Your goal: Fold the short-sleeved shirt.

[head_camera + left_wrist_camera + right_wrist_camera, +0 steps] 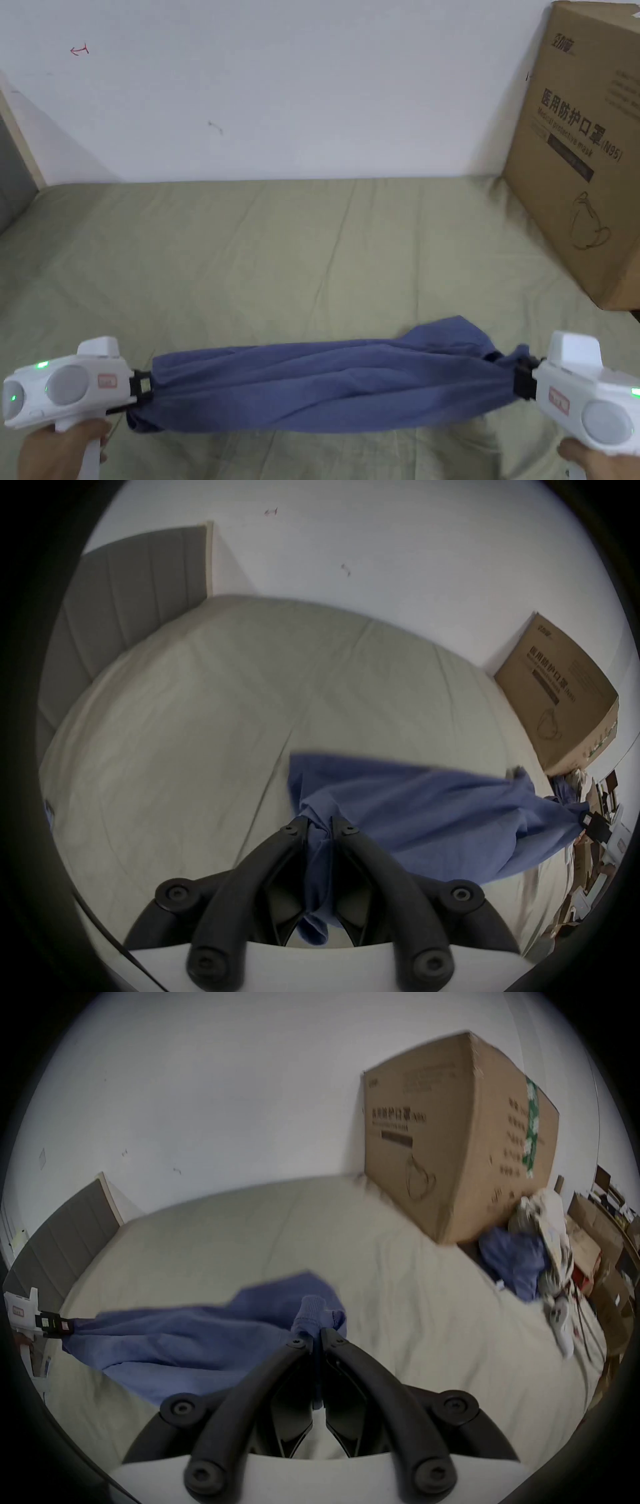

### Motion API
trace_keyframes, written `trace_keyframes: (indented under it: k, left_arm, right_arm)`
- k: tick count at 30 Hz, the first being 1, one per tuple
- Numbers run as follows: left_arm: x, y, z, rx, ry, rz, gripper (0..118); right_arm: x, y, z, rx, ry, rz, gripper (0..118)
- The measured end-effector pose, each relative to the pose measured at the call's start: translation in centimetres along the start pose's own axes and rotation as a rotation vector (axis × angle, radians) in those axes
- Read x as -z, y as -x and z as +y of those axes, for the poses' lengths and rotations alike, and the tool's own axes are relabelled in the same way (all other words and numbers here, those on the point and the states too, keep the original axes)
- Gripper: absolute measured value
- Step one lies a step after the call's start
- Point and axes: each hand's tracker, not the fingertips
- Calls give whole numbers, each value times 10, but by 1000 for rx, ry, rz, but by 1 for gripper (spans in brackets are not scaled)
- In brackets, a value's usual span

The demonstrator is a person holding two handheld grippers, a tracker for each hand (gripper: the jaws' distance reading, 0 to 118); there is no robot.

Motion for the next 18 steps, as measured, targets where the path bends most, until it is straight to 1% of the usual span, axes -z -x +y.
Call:
trace_keyframes:
  k: [1, 3, 8, 16, 18]
  left_arm:
    - [-4, 5, -12, -5, 15, -1, 11]
    - [-12, 14, -34, -23, 29, -3, 11]
    - [-28, 40, -71, -74, 49, -18, 11]
    - [-76, 51, -122, -35, 58, -16, 11]
    - [-85, 56, -134, -28, 66, -12, 11]
  right_arm:
    - [-6, -2, -14, 9, 18, -1, 1]
    - [-19, -10, -39, 57, 34, 3, 1]
    - [-63, -20, -83, 103, 51, 4, 1]
    - [-129, -35, -134, 135, 60, 1, 1]
    - [-140, -36, -147, 128, 78, -3, 1]
